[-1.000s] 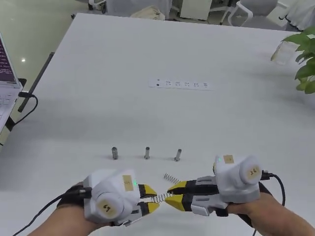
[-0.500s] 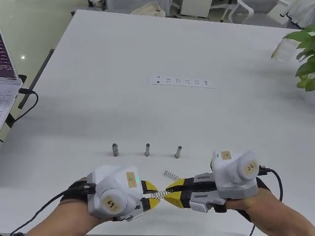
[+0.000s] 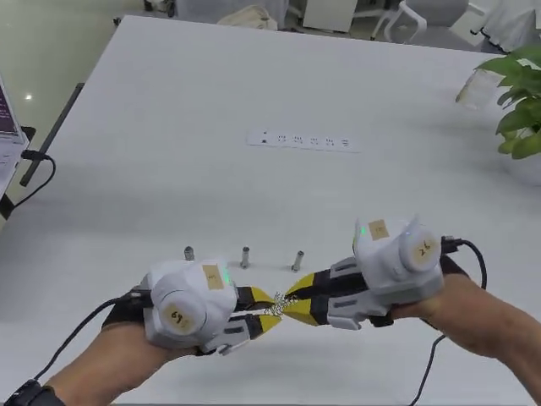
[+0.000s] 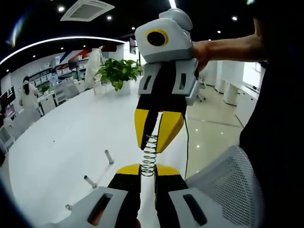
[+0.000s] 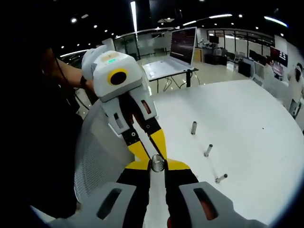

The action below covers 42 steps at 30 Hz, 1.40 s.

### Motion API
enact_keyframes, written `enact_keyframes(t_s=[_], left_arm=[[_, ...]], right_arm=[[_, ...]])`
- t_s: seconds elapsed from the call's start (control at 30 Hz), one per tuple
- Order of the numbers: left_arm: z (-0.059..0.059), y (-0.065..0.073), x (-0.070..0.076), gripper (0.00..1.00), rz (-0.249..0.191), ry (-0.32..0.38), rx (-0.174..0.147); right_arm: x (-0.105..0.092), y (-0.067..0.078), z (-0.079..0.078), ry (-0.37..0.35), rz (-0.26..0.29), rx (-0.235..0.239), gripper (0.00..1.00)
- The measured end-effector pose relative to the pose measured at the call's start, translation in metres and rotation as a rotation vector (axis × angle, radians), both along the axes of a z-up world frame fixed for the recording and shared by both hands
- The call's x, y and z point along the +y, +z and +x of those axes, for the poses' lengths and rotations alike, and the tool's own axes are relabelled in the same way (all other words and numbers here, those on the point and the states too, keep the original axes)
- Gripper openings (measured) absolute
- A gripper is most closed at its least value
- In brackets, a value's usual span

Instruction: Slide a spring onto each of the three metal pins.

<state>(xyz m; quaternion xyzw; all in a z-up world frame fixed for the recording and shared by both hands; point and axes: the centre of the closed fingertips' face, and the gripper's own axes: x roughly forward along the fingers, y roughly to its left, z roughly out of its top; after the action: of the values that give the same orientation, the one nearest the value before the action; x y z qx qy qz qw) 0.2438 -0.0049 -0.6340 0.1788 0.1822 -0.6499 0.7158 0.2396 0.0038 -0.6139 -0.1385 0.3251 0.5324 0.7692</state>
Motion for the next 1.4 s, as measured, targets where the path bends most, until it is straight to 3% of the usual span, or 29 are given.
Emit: enact_keyframes(t_s=[0.27, 0.5, 0.7, 1.13, 1.4], left_arm=[[0.003, 0.016, -0.002, 0.02, -0.048, -0.005, 0.004], [0.001, 0.024, -0.006, 0.02, -0.086, -0.017, 0.021], [0.003, 0.03, -0.008, 0.02, -0.113, -0.019, 0.037], [0.003, 0.03, -0.007, 0.02, -0.112, -0.046, 0.041], [0.001, 0.027, -0.007, 0.02, -0.122, -0.046, 0.063]], right_arm=[[0.0, 0.012, 0.001, 0.169, -0.144, -0.061, 0.09], [0.003, 0.012, -0.001, 0.281, -0.195, -0.075, 0.09], [0.003, 0.012, -0.001, 0.333, -0.224, -0.083, 0.09], [0.003, 0.011, -0.002, 0.447, -0.273, -0.107, 0.11], [0.003, 0.009, -0.003, 0.473, -0.29, -0.127, 0.08]])
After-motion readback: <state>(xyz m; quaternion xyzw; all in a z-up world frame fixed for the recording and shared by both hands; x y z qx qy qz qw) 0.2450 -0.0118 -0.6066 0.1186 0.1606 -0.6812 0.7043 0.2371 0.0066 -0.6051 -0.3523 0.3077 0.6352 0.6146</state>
